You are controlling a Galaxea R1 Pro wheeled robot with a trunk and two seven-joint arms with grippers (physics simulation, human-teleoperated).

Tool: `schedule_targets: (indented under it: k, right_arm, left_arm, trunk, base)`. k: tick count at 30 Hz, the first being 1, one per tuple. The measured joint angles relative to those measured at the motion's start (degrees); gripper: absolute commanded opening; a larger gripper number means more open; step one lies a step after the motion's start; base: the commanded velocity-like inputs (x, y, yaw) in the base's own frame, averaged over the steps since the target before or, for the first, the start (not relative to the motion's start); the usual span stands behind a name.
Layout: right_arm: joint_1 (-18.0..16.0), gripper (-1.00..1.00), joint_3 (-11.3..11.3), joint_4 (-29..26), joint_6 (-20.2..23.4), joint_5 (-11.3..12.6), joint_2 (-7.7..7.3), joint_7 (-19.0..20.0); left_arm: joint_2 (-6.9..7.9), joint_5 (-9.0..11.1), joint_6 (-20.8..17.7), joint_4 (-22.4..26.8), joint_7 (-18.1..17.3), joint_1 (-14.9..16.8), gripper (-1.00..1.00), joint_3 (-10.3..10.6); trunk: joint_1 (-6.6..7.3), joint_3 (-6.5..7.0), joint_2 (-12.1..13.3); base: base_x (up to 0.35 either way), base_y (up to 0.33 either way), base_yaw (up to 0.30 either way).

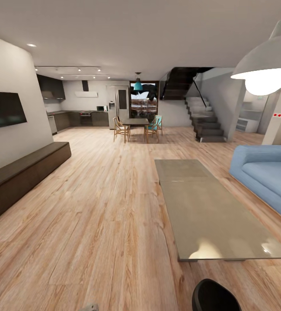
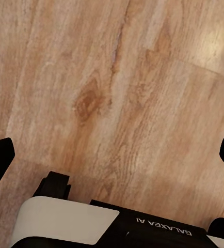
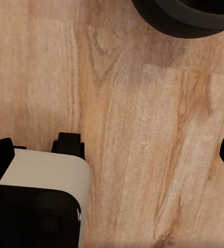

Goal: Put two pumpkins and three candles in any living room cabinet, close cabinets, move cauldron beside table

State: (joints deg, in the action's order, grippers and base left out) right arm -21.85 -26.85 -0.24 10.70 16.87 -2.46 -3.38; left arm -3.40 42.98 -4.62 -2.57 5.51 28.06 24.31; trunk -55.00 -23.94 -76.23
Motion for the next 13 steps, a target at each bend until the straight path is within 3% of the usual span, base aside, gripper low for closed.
schedule_targets:
  k: [13]
  right_arm:
    - [0.0, 1.0, 0.0, 0.0, 0.0, 0.0, 0.0, 0.0]
  left_arm:
    - [0.0, 0.0, 0.0, 0.0, 0.0, 0.0, 1.0, 0.0]
  trunk:
    - [0.0, 0.0, 0.0]
  base:
    - [0.0, 0.0, 0.0]
